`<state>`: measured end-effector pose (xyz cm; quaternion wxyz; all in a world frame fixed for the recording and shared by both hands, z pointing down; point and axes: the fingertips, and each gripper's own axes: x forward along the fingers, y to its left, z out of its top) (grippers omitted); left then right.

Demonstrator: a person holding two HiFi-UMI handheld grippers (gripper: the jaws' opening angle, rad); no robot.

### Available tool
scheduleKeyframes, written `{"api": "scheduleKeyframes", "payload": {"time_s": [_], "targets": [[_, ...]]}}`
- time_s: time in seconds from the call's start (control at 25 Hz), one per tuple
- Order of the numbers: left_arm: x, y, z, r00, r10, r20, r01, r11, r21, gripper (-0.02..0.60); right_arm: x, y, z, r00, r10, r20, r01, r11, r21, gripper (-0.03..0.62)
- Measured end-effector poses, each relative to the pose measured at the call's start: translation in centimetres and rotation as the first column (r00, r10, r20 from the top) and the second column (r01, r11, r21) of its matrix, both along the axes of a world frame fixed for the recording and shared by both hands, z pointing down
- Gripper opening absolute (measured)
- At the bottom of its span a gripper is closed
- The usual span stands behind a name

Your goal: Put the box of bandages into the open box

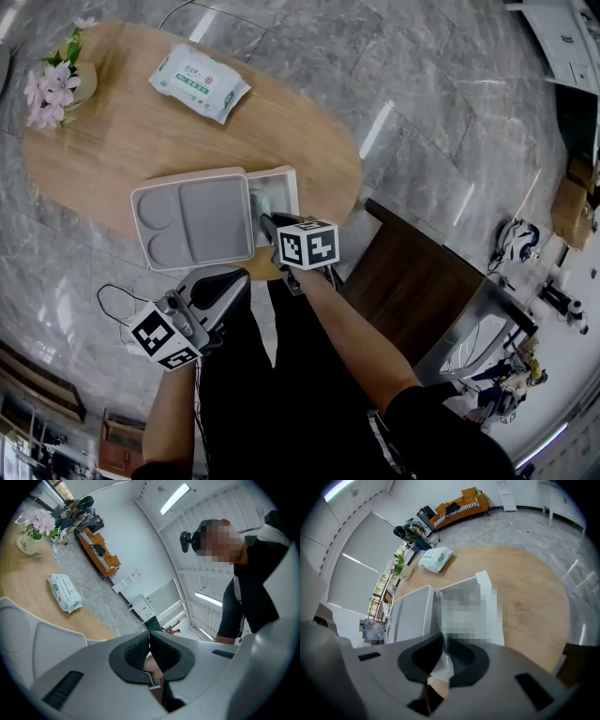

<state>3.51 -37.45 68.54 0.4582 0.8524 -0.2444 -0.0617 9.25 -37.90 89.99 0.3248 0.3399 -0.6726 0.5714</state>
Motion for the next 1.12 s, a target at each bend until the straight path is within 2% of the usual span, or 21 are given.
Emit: {"api": "scheduleKeyframes", "payload": {"time_s": [0.12, 0.28, 0.44, 0.6, 0.68, 0.92, 1.12], "targets": [[-0.1, 0.0, 0.0, 1.000, -0.004, -0.001, 0.004, 1.000, -0.001, 0.017, -1.1, 0.3, -0.1, 0.998, -0.061, 0.028, 0.060, 0.998, 0.021, 0.104], [-0.2, -0.1, -0.3, 1.000, -0.008, -0.005, 0.008, 1.000, 0.004, 0.017, -0.5, 0.3, 0.3, 0.993, -0.113, -0.037, 0.115, 0.992, 0.055, 0.147], [-0.2, -0.1, -0.4, 1.000, -0.007, -0.008, 0.007, 1.000, 0.007, 0.017, 0.4, -0.3, 0.0, 0.980, -0.155, -0.126, 0.169, 0.979, 0.114, 0.147], [-0.3, -0.2, -0.4, 1.000, -0.005, -0.011, 0.005, 1.000, 0.004, 0.017, 1.0, -1.2, -0.6, 0.937, -0.245, -0.249, 0.295, 0.937, 0.187, 0.147], [-0.3, -0.3, -0.3, 1.000, -0.005, -0.013, 0.006, 1.000, 0.004, 0.017, 1.2, -1.4, -0.8, 0.925, -0.259, -0.278, 0.321, 0.924, 0.209, 0.147], [-0.6, -0.6, -0.7, 1.000, 0.003, -0.005, -0.003, 1.000, 0.022, 0.017, 1.9, -2.2, -2.1, 0.939, -0.210, -0.273, 0.278, 0.929, 0.242, 0.147], [-1.7, -1.5, -3.6, 1.000, 0.019, 0.009, -0.019, 0.997, 0.076, 0.017, 1.3, -4.1, -7.5, 0.970, -0.139, -0.200, 0.203, 0.914, 0.352, 0.147]]}}
